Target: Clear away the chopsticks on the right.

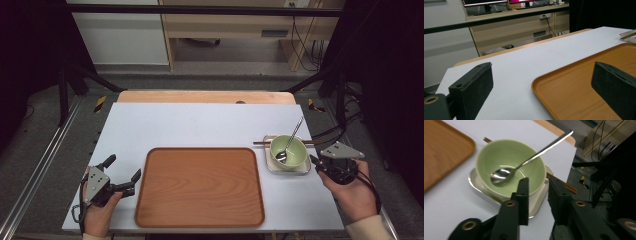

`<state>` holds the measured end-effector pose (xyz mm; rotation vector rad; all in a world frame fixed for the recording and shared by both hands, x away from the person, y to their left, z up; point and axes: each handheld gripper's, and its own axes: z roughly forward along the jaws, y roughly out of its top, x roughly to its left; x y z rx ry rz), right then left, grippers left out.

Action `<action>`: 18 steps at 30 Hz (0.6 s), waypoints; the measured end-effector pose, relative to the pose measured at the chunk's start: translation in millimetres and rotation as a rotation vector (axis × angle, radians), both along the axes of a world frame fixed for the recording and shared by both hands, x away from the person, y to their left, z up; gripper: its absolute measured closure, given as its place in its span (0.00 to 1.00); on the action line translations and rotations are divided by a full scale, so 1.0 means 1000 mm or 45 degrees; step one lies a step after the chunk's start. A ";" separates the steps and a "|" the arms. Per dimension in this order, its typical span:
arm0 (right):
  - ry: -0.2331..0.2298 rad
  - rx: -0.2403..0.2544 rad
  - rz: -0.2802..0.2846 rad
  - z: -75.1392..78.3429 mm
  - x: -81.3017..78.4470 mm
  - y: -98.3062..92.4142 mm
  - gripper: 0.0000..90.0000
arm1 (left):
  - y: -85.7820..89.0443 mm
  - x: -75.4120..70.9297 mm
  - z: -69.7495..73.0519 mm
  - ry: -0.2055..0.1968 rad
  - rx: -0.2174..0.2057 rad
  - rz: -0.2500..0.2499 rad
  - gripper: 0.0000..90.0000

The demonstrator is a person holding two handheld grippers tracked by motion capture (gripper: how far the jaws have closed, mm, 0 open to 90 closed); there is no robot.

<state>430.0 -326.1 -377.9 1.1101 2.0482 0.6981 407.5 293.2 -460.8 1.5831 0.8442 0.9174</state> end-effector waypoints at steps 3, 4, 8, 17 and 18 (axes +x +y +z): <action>0.041 -0.022 -0.012 -0.006 0.018 -0.011 0.92 | -0.001 0.001 -0.001 0.009 0.001 -0.004 0.04; 0.041 -0.022 -0.012 -0.006 0.018 -0.011 0.92 | -0.001 0.001 -0.001 0.009 0.001 -0.004 0.04; 0.065 0.003 -0.034 -0.016 0.041 -0.025 0.99 | -0.004 0.002 -0.002 0.011 0.013 -0.009 0.04; 0.072 0.157 -0.126 -0.034 0.098 -0.048 1.00 | -0.005 0.003 -0.003 0.023 0.030 0.007 0.04; 0.079 0.167 -0.127 -0.037 0.104 -0.048 1.00 | -0.005 0.003 -0.003 0.025 0.032 0.010 0.04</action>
